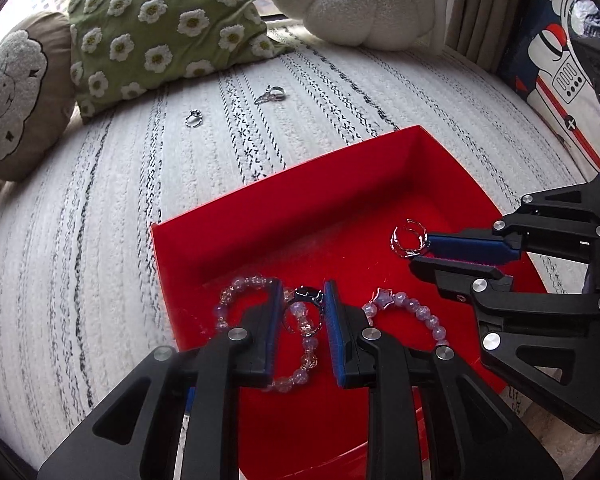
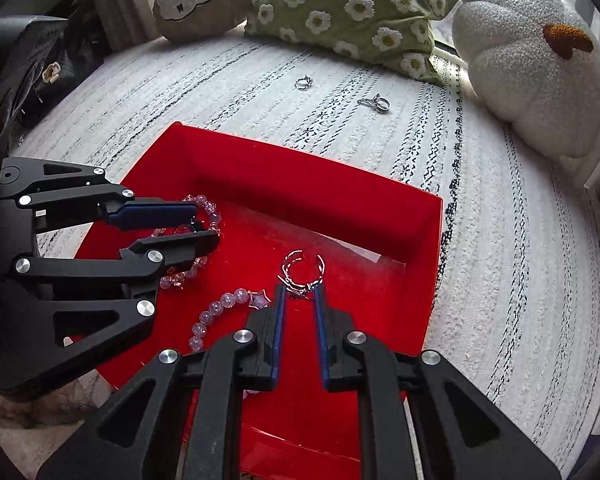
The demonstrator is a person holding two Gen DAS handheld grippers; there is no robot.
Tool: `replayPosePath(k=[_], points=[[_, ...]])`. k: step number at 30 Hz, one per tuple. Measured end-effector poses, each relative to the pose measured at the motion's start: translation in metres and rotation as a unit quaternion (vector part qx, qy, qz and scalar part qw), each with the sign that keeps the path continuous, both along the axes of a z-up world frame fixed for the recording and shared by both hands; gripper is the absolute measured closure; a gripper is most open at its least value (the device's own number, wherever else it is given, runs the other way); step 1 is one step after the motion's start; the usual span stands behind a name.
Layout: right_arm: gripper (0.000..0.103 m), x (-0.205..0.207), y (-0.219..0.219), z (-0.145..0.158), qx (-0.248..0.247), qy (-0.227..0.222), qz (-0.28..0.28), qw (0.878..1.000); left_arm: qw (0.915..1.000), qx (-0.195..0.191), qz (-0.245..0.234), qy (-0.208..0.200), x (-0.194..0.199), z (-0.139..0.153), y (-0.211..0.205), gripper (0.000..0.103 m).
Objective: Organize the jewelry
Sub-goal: 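Carry both held rings over the red tray beside the bracelets, then lower both rings into the red tray and open both tools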
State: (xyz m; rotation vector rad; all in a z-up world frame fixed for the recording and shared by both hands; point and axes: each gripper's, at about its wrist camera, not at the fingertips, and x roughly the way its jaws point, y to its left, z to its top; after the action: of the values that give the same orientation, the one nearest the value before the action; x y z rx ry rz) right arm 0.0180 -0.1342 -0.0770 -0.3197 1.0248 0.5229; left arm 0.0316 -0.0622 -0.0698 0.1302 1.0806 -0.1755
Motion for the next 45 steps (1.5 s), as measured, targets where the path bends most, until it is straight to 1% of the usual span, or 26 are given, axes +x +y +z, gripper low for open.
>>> replayPosePath(k=[6, 10, 19, 23, 32, 40, 45], points=[[0.089, 0.0, -0.002, -0.005, -0.007, 0.005, 0.003, 1.0, 0.9999, 0.012, 0.004, 0.01, 0.004, -0.008, -0.002, 0.083], [0.089, 0.001, -0.002, -0.007, -0.01, 0.006, -0.001, 1.0, 0.9997, 0.023, 0.008, 0.007, 0.005, -0.009, -0.003, 0.083], [0.089, 0.001, 0.0, -0.009, -0.011, 0.009, 0.001, 1.0, 0.9997, 0.022, 0.004, 0.007, 0.004, -0.01, -0.005, 0.083], [0.089, 0.001, 0.001, -0.008, -0.012, 0.007, 0.004, 1.0, 0.9996, 0.028, 0.007, 0.005, 0.004, -0.01, -0.005, 0.083], [0.089, 0.001, -0.001, -0.007, -0.006, 0.009, -0.001, 1.0, 0.9997, 0.023, -0.003, 0.006, 0.002, -0.01, -0.007, 0.082], [0.089, 0.002, -0.002, -0.006, -0.003, 0.009, -0.002, 1.0, 0.9996, 0.026, -0.007, -0.003, 0.0, -0.007, -0.008, 0.082], [0.089, 0.002, -0.003, -0.007, -0.003, 0.01, -0.001, 1.0, 0.9997, 0.02, -0.003, -0.013, -0.002, 0.0, -0.004, 0.082]])
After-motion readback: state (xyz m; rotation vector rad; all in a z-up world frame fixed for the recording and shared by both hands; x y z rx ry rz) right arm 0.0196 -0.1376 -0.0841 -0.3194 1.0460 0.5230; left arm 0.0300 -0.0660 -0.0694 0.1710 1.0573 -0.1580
